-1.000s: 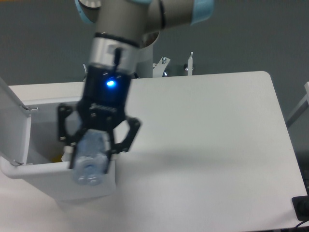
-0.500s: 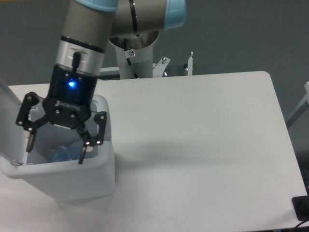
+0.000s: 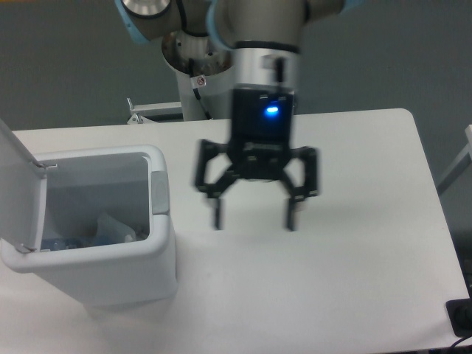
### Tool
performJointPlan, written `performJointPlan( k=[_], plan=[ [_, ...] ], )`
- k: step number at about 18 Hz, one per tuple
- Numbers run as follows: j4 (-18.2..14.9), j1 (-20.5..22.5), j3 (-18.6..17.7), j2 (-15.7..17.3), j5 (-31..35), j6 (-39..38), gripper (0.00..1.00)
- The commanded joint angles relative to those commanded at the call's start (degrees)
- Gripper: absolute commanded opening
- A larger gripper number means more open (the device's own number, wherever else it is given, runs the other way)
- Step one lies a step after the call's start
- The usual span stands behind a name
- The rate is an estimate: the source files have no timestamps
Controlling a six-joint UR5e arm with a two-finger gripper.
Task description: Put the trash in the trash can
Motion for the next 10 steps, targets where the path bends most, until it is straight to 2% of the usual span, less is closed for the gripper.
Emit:
performJointPlan(
  k=[1,3,5,8,10],
  plan=[
    [-1.8,-0.3,0.5,-0.2,6.0,4.0,1.0],
    [-2.9,-0.5,0.1,-0.9,11.0,9.6,1.0],
    [-4.6,-1.1,0.0,-1.0,13.7,15.5,1.0],
    [-11.0,-1.1,0.8,-0.7,15.4,24.0,1.0],
    [-11.6,-1.1,1.6,-0.8,15.4,25.6,1.0]
  ],
)
